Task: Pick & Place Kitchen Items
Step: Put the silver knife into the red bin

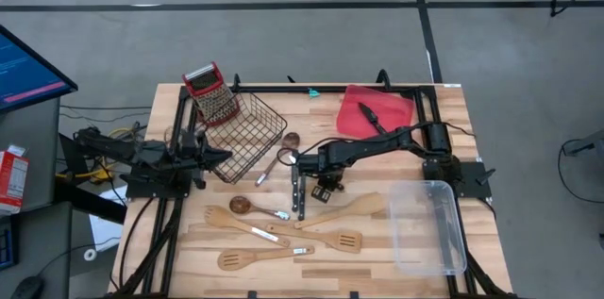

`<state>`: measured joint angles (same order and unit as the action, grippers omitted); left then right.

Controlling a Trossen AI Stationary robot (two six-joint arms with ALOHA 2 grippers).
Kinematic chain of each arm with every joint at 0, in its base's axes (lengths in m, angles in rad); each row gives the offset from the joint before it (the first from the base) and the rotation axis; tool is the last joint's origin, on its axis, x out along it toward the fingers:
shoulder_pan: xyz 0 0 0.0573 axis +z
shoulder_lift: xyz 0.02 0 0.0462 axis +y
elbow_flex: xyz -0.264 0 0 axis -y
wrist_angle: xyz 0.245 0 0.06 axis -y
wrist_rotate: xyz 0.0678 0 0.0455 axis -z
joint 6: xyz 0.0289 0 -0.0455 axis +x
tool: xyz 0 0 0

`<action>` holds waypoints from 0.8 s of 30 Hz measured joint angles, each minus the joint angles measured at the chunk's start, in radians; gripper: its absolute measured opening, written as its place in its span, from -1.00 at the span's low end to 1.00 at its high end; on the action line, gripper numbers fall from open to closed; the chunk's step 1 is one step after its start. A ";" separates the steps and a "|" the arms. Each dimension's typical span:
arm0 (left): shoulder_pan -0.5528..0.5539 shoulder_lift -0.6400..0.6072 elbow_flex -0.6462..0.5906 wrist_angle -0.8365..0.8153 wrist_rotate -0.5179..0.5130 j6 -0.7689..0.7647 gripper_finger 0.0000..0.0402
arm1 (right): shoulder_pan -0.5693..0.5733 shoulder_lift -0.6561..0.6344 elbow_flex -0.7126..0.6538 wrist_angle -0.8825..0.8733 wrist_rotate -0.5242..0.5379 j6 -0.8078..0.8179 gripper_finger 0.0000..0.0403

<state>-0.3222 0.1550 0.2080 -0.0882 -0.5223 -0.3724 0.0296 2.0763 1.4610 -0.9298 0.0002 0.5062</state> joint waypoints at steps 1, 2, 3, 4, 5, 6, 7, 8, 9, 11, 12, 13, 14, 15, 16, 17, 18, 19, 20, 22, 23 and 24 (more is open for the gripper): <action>0.000 -0.015 -0.028 -0.002 0.001 -0.026 -0.99 | 0.000 -0.001 0.001 -0.001 0.000 0.000 -0.53; 0.000 -0.030 -0.054 -0.002 0.002 -0.055 -0.99 | 0.000 0.000 0.001 -0.008 0.000 0.000 -0.53; 0.000 -0.046 -0.080 0.002 0.003 -0.085 -0.99 | 0.000 0.000 0.001 -0.020 0.000 0.000 -0.54; 0.000 -0.065 -0.105 0.007 0.002 -0.109 -0.99 | 0.000 0.000 0.000 -0.031 0.000 0.000 -0.54; 0.000 -0.082 -0.127 0.013 0.003 -0.127 -0.99 | 0.000 0.000 0.000 -0.031 0.000 0.000 -0.54; 0.000 -0.098 -0.145 0.027 0.003 -0.134 -0.99 | 0.000 0.000 0.001 -0.032 0.000 -0.003 -0.54; 0.000 -0.113 -0.159 0.044 0.003 -0.135 -0.99 | 0.002 0.000 0.001 -0.036 0.000 -0.007 -0.53; 0.000 -0.129 -0.167 0.060 0.005 -0.133 -0.99 | 0.003 0.000 0.001 -0.037 0.000 -0.008 -0.54; 0.000 -0.140 -0.171 0.075 0.004 -0.116 -0.99 | 0.003 0.000 0.001 -0.034 -0.001 -0.008 -0.54; 0.000 -0.154 -0.171 0.084 0.003 -0.072 -0.99 | 0.003 0.000 0.001 -0.037 -0.001 -0.014 -0.54; 0.000 -0.155 -0.171 0.080 -0.001 -0.055 -0.99 | 0.001 -0.004 0.001 -0.039 -0.001 -0.017 -0.54; 0.000 -0.155 -0.171 0.081 -0.005 -0.047 -0.99 | -0.001 -0.011 0.001 -0.044 -0.001 -0.019 -0.54; 0.000 -0.153 -0.171 0.075 -0.008 -0.039 -0.99 | -0.004 -0.018 0.001 -0.045 -0.001 -0.019 -0.54; 0.000 -0.147 -0.171 0.076 -0.013 -0.027 -0.99 | -0.006 -0.026 0.003 -0.042 -0.001 -0.019 -0.54; 0.000 -0.142 -0.171 0.075 -0.015 -0.023 -0.99 | -0.009 -0.034 0.003 -0.043 0.000 -0.019 -0.54; 0.000 -0.135 -0.171 0.074 -0.022 -0.022 -0.99 | -0.013 -0.042 0.003 -0.048 0.001 -0.019 -0.54; 0.000 -0.128 -0.171 0.074 -0.026 -0.022 -0.99 | -0.016 -0.052 0.003 -0.052 0.002 -0.019 -0.54; 0.000 -0.121 -0.171 0.074 -0.029 -0.021 -0.99 | -0.020 -0.064 0.003 -0.053 0.002 -0.018 -0.54; 0.000 -0.113 -0.171 0.074 -0.029 -0.021 -0.99 | -0.025 -0.076 0.003 -0.057 0.001 -0.018 -0.54; 0.000 -0.096 -0.171 0.074 -0.030 -0.021 -0.99 | -0.034 -0.098 0.003 -0.069 0.001 -0.014 -0.54; 0.000 -0.088 -0.171 0.074 -0.030 -0.021 -0.99 | -0.038 -0.108 0.003 -0.067 0.001 -0.011 -0.54; 0.000 -0.080 -0.171 0.075 -0.030 -0.021 -0.99 | -0.043 -0.117 0.003 -0.066 0.000 -0.010 -0.54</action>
<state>-0.3222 0.0755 0.0368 -0.0131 -0.5522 -0.3935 -0.0138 1.9596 1.4635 -0.9955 0.0006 0.4957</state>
